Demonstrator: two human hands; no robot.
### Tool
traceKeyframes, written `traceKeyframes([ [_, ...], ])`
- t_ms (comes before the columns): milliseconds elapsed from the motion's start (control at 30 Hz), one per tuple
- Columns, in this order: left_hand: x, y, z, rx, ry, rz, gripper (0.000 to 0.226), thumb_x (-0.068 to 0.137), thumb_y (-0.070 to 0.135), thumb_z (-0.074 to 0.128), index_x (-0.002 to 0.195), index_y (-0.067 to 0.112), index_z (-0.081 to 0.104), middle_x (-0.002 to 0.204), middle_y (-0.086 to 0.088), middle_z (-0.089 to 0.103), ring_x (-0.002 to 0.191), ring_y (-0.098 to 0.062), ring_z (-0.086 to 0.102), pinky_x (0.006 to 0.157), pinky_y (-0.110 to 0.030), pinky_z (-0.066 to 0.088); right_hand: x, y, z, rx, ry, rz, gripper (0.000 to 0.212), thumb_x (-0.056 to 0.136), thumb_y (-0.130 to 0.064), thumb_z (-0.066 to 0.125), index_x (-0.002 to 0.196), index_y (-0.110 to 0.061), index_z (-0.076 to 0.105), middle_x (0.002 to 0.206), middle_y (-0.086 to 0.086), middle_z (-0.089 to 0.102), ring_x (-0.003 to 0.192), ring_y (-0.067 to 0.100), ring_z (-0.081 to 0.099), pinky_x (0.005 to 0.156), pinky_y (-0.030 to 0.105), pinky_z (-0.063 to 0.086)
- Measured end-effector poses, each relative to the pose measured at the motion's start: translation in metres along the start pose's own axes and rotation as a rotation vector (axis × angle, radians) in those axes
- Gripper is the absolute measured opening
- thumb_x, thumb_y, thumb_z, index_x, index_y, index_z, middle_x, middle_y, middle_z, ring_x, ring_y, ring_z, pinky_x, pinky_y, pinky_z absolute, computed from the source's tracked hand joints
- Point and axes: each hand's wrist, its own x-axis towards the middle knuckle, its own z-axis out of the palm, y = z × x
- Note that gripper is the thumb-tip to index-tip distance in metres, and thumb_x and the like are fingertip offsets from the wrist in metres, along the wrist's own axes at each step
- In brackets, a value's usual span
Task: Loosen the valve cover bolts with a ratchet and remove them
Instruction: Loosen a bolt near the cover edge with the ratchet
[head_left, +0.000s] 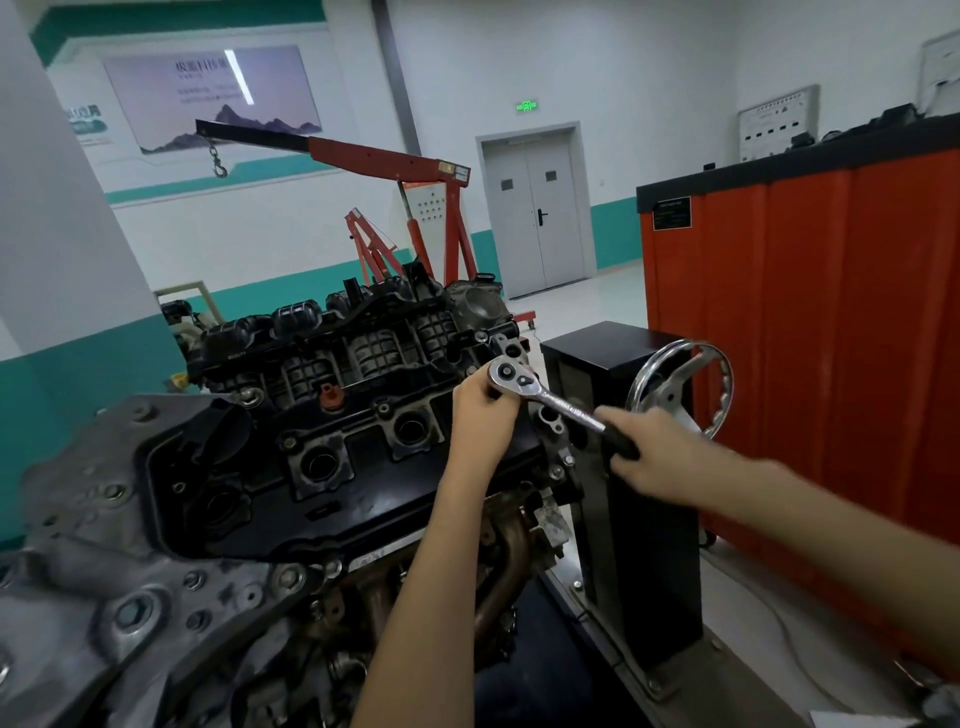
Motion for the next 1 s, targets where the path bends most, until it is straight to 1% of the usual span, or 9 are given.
traceKeyframes([
  [100,-0.003,0.005,0.0,-0.015,-0.01,0.024,0.033,0.089,-0.002,0.055,0.072,0.024,0.064,0.062,0.02,0.062,0.062,0.009,0.051,0.063,-0.007,0.04,0.026,0.004,-0.044,-0.442,0.058,-0.137,0.015,0.092,-0.015,0.057,0.104,-0.02,0.051,0.065,-0.007,0.048,0.055,0.01,0.049,0.049,0.018,0.032],
  [167,-0.005,0.003,0.001,-0.036,0.019,0.019,0.034,0.088,-0.003,0.054,0.072,0.025,0.063,0.063,0.018,0.061,0.061,0.008,0.05,0.062,-0.007,0.04,0.029,0.004,-0.042,-0.478,0.109,-0.136,0.014,0.091,-0.016,0.056,0.104,-0.019,0.05,0.067,-0.004,0.05,0.06,0.017,0.052,0.054,0.025,0.037],
  [267,-0.006,-0.002,0.006,-0.031,0.077,0.007,0.043,0.088,-0.004,0.055,0.063,0.031,0.06,0.06,0.016,0.058,0.059,0.004,0.046,0.06,-0.012,0.039,0.001,-0.002,0.002,-0.141,0.127,0.017,0.016,0.089,-0.012,0.059,0.095,-0.021,0.047,0.073,0.003,0.055,0.064,0.022,0.059,0.056,0.031,0.048],
  [400,-0.004,-0.003,0.011,-0.081,0.092,0.011,0.048,0.092,0.006,0.064,0.052,0.029,0.048,0.051,0.016,0.048,0.054,0.002,0.039,0.055,-0.015,0.037,-0.03,-0.048,0.078,0.5,0.227,0.157,0.018,0.083,-0.002,0.059,0.091,-0.016,0.051,0.063,0.006,0.051,0.045,0.008,0.044,0.043,0.023,0.038],
  [533,-0.004,-0.002,0.01,-0.086,0.076,0.009,0.051,0.093,0.01,0.065,0.052,0.031,0.041,0.051,0.016,0.041,0.058,-0.002,0.034,0.059,-0.021,0.034,-0.02,-0.08,0.112,0.662,0.292,0.187,0.012,0.086,-0.005,0.058,0.096,-0.009,0.052,0.075,0.023,0.057,0.055,0.018,0.047,0.05,0.028,0.039],
  [633,-0.002,-0.003,0.007,-0.081,0.056,-0.012,0.049,0.092,0.008,0.064,0.051,0.03,0.05,0.051,0.018,0.049,0.053,0.005,0.041,0.056,-0.011,0.037,-0.02,-0.054,0.086,0.52,0.207,0.142,0.02,0.083,0.0,0.059,0.099,-0.013,0.057,0.072,0.019,0.058,0.058,0.024,0.053,0.055,0.034,0.045],
  [800,-0.001,0.002,0.006,0.007,0.014,0.003,0.033,0.089,0.0,0.054,0.066,0.022,0.063,0.067,0.001,0.058,0.064,-0.007,0.045,0.061,-0.016,0.038,0.008,0.007,-0.021,-0.128,-0.014,-0.054,0.027,0.088,-0.006,0.061,0.091,-0.03,0.049,0.068,-0.006,0.053,0.05,0.001,0.051,0.045,0.014,0.039],
  [900,-0.003,0.003,0.001,-0.048,0.038,0.006,0.037,0.089,-0.002,0.054,0.072,0.029,0.065,0.063,0.016,0.061,0.061,0.005,0.049,0.062,-0.01,0.04,0.033,0.005,-0.048,-0.457,0.059,-0.177,0.014,0.091,-0.016,0.058,0.103,-0.02,0.052,0.066,-0.008,0.05,0.055,0.009,0.051,0.05,0.017,0.035],
  [1000,-0.003,-0.001,0.002,-0.024,0.057,-0.012,0.032,0.089,-0.004,0.052,0.074,0.021,0.065,0.067,0.012,0.058,0.061,0.003,0.046,0.062,-0.015,0.039,0.02,0.001,-0.023,-0.362,0.149,-0.083,0.016,0.091,-0.015,0.058,0.104,-0.018,0.051,0.067,-0.007,0.049,0.056,0.011,0.052,0.049,0.017,0.036],
])
